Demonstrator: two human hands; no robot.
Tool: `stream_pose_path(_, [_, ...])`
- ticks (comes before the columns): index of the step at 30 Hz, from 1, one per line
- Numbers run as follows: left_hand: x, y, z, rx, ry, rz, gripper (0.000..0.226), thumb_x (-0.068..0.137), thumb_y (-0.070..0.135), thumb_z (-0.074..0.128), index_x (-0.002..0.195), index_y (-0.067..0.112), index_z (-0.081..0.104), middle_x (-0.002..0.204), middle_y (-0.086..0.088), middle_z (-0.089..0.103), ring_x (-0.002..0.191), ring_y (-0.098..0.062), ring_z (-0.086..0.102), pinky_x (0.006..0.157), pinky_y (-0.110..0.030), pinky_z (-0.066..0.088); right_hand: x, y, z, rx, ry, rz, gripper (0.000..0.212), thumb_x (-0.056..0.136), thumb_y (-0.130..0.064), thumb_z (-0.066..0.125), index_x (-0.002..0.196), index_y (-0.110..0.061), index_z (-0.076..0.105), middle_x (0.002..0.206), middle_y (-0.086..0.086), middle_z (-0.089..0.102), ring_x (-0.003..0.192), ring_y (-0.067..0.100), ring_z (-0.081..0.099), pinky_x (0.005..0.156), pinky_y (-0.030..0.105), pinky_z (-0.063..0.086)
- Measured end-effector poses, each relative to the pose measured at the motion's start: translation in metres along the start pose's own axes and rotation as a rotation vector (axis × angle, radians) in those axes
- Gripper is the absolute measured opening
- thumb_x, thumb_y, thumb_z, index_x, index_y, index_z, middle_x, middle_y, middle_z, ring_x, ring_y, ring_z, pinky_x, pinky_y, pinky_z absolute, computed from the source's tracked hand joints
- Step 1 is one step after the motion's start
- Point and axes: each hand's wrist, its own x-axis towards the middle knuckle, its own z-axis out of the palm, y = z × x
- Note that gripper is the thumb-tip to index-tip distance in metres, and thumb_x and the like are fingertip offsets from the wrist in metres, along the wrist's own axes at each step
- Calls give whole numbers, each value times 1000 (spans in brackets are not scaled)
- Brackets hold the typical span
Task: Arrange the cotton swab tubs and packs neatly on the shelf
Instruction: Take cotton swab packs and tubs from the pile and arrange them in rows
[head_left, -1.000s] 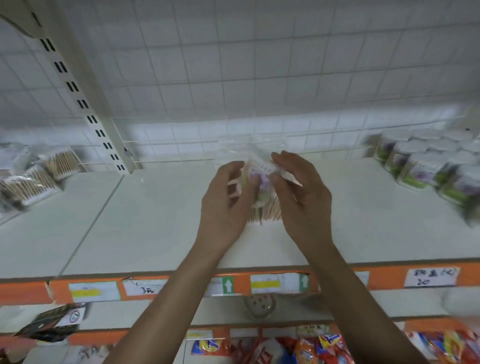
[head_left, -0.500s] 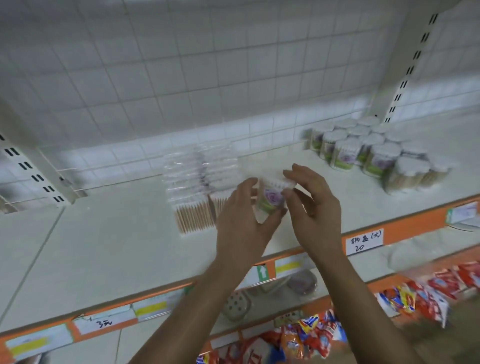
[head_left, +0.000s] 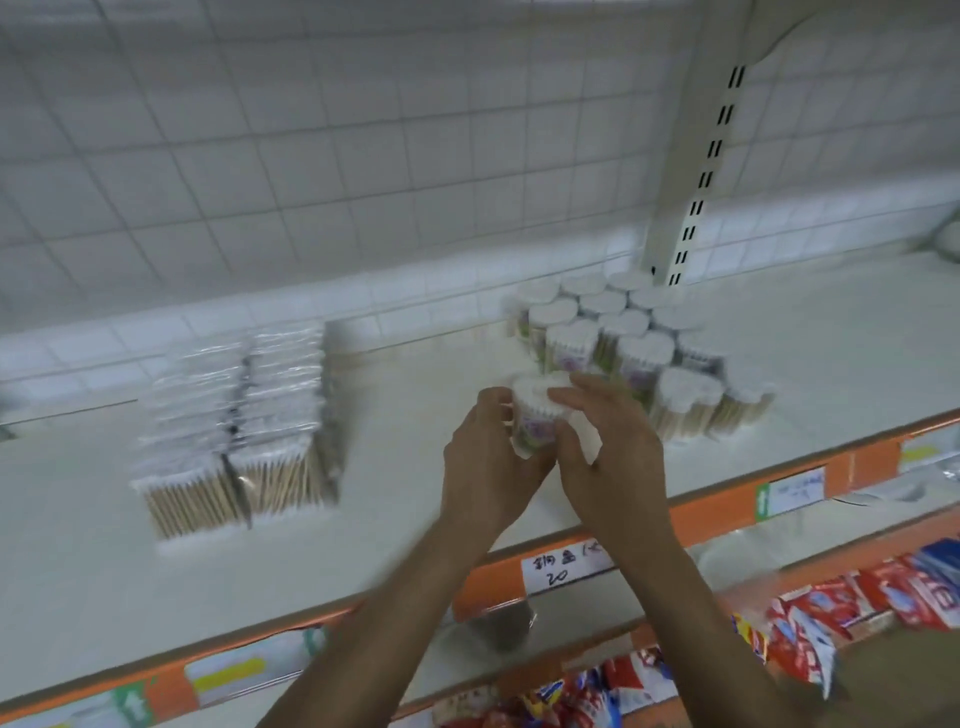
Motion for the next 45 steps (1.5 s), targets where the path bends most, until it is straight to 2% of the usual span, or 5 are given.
stream_pose_path(8, [28,27,49,13,17,-90,57,71,37,78,116,19,48,108,3,66,97,-18,64,85,-39,51,46,54,-57,-155,131,-133,24,79,-4,55,97,-10,70,102,7,67,101,22,55,89,14,32])
stream_pose_path(19, [42,38,70,99,39,-115,57,74,37,77,117,14,46,109,-1,65,98,-21,63,82,-37,49,70,81,-65,-191,-1,-124,25,78,7,63,98,-6,70,103,8,69,102,28,61,82,8,30])
stream_pose_path(25, [46,39,78,115,55,-121,60,73,36,77,118,14,44,111,-1,64,99,-22,62,81,-37,48,80,88,-60,-250,-66,-159,20,78,3,62,95,-4,70,99,11,70,96,34,62,82,27,40])
stream_pose_path(31, [49,38,81,139,72,-98,60,74,37,76,118,13,44,109,-1,64,96,-22,63,79,-39,49,84,92,-55,-316,-137,-180,5,77,4,63,74,1,66,77,12,65,75,32,58,70,27,38])
stream_pose_path(45, [41,36,67,241,76,-92,72,78,42,71,136,18,35,127,1,56,109,-16,59,87,-32,45,84,75,-53,-222,-108,-228,17,78,-6,58,88,-4,71,90,9,70,88,30,63,81,23,39])
